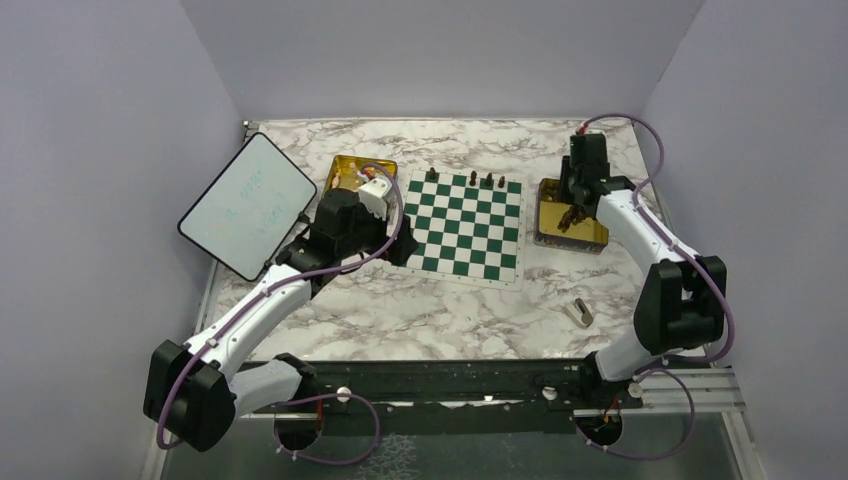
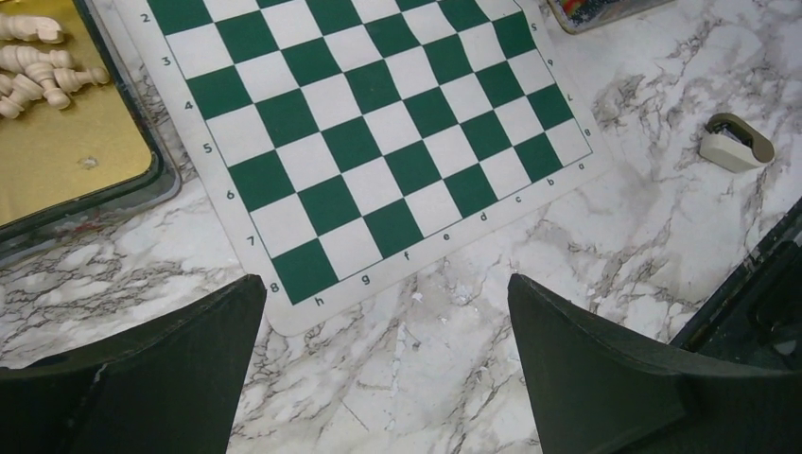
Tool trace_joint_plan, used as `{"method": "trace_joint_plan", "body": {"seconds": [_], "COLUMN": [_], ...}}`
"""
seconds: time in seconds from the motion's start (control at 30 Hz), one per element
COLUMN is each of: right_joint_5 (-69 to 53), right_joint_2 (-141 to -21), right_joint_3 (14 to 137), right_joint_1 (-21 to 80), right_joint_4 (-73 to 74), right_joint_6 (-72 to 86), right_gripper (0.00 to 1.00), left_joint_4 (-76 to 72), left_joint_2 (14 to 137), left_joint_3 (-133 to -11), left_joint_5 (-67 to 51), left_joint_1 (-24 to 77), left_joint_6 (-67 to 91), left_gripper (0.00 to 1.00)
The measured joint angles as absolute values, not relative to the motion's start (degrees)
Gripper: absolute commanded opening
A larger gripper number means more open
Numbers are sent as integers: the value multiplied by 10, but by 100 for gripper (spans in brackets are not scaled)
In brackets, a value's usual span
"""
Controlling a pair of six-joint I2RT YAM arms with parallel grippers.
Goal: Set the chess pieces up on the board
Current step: Place the chess piece on the chessboard, then pick up the chess piece from the storage box.
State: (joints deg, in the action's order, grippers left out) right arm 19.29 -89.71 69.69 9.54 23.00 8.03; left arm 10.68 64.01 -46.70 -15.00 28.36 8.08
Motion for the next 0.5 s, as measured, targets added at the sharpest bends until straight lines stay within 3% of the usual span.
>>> {"method": "trace_joint_plan", "body": {"seconds": [0.5], "right_joint_5": [127], "right_joint_2": [-958], "right_joint_3": [630], "right_joint_1": [7], "right_joint_4": [168], "right_joint_6": [127], "right_gripper": [33], "left_joint_4": [103], "left_joint_2": [628], "left_joint_3": [-459], "left_joint_5": [-147], "left_joint_1": [304], "left_joint_6": [70], "left_gripper": [99]}}
